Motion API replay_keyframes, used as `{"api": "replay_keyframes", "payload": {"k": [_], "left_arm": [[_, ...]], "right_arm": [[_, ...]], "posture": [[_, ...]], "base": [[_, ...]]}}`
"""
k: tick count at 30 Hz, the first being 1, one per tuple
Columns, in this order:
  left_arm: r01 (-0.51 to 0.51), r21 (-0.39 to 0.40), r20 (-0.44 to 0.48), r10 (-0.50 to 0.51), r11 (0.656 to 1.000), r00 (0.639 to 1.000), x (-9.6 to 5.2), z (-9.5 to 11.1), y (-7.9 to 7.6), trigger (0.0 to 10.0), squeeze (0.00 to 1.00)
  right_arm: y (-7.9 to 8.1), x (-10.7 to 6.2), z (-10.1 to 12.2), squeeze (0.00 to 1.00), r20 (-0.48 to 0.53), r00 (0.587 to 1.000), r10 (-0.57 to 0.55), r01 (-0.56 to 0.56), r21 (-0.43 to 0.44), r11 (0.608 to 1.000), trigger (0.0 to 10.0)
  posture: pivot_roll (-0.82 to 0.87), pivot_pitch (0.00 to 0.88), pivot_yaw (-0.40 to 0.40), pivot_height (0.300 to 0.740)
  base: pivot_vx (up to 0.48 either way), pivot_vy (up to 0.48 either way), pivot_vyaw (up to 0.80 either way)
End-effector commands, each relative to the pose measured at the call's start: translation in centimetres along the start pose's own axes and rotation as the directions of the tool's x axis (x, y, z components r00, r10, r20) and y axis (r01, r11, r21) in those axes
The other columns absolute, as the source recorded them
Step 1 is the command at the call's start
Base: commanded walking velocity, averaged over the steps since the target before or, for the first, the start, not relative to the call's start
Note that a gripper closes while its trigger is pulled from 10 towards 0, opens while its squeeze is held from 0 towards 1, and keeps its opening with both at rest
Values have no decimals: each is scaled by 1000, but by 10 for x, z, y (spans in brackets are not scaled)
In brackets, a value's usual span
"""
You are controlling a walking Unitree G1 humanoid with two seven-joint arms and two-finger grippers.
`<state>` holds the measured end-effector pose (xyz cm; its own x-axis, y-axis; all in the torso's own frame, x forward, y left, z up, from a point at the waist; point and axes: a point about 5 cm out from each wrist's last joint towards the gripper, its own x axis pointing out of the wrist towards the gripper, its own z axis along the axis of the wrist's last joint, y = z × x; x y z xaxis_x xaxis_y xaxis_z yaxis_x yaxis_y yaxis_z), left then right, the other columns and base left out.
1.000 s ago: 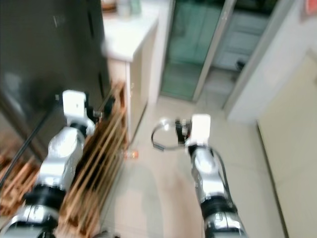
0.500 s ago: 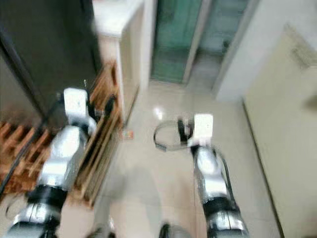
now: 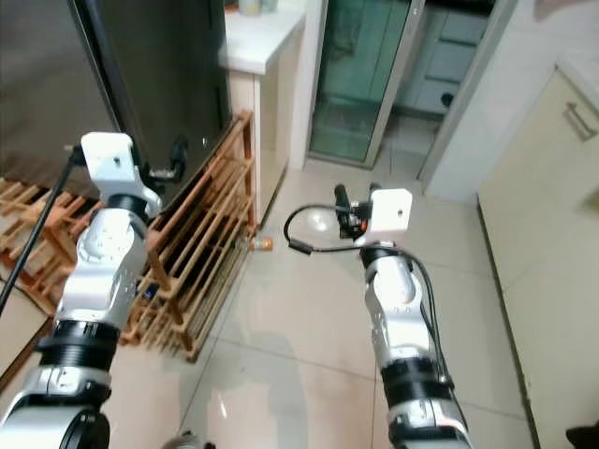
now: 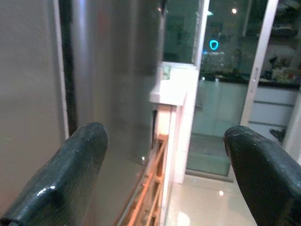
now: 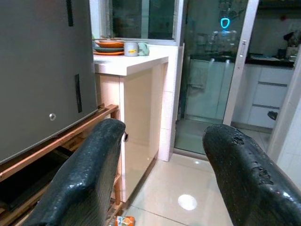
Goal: Restocking fridge
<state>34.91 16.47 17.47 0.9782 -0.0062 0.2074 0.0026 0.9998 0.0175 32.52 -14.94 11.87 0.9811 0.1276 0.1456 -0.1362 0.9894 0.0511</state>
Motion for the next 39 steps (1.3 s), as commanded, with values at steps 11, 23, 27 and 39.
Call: {"api": "replay_keyframes", "payload": {"k": [11,23,27,39], "left_arm": [[60,-4,-21,-60,998,998,-1,-2,-12,10000,0],[88,-8,6,-88,996,996,-2,3,-19,10000,0],[109,0,15,-109,994,994,-2,6,-29,10000,0],[148,23,35,-149,989,988,-4,11,-35,10000,0]], "right_arm": [[9,-9,-2,0,-14,999,44,-44,18,999,10000],[8,-7,-4,0,-34,998,59,-59,13,998,10000],[10,-6,-6,0,-45,997,66,-65,15,998,10000],[13,-3,-8,0,-48,997,61,-60,29,998,10000]], "posture": [[-19,0,-60,740],[-11,0,-77,740],[1,0,-81,740],[17,0,-62,740]], "base": [[22,374,0],[283,387,0],[0,0,0],[0,0,0]]}}
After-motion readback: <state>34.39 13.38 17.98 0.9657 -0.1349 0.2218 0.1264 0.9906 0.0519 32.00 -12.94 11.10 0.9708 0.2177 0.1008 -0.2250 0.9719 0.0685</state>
